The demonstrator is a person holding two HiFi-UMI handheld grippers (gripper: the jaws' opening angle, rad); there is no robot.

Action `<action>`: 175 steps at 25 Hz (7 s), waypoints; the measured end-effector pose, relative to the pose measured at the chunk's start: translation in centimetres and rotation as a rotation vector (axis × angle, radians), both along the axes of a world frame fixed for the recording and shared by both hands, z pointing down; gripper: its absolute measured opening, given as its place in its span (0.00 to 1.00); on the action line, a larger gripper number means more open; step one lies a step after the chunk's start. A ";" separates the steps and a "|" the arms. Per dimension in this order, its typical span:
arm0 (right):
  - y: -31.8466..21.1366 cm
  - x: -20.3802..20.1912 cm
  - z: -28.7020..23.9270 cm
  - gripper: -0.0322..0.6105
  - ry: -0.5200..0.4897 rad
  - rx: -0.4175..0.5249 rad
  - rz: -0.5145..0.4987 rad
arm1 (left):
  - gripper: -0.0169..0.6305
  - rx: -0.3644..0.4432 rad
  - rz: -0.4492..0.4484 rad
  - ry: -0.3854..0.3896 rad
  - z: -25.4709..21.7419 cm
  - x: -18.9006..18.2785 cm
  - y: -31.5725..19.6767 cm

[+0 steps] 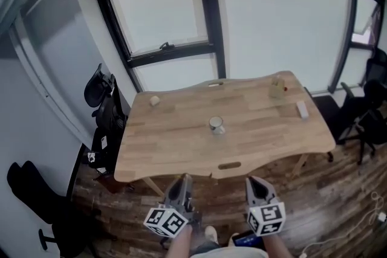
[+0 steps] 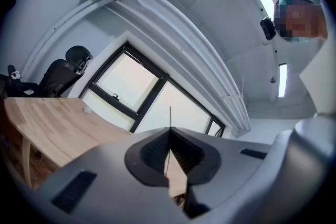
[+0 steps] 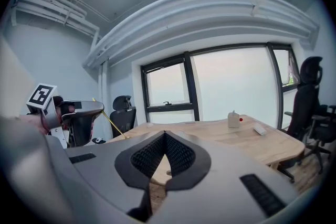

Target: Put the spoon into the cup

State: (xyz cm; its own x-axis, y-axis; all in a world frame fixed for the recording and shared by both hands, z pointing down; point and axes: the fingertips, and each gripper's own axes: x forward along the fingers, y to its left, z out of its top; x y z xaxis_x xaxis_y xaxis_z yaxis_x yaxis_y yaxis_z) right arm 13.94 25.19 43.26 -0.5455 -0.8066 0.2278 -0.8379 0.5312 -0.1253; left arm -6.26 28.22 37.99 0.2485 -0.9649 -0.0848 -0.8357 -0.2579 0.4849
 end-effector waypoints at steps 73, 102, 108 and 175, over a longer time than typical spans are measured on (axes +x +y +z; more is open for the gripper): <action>-33.0 -7.9 6.7 0.05 0.111 -0.114 0.126 | 0.03 -0.151 0.108 0.074 8.8 -9.2 -37.7; -33.9 -7.8 9.4 0.05 0.116 -0.172 0.121 | 0.03 -0.252 0.130 0.072 13.0 -8.8 -38.4; -33.8 -7.8 9.8 0.05 0.114 -0.185 0.120 | 0.03 -0.269 0.132 0.063 13.4 -8.7 -38.4; -34.9 -8.3 11.9 0.05 0.127 -0.218 0.097 | 0.03 -0.367 0.179 0.076 17.0 -7.7 -39.4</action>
State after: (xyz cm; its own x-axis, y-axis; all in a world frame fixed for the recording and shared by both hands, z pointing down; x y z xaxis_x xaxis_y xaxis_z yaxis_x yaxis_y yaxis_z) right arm 5.62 -9.66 55.18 -0.4245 -0.7778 0.4635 -0.8997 0.4200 -0.1191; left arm -13.98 -11.18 55.01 0.4217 -0.8764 0.2323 -0.7517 -0.1947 0.6301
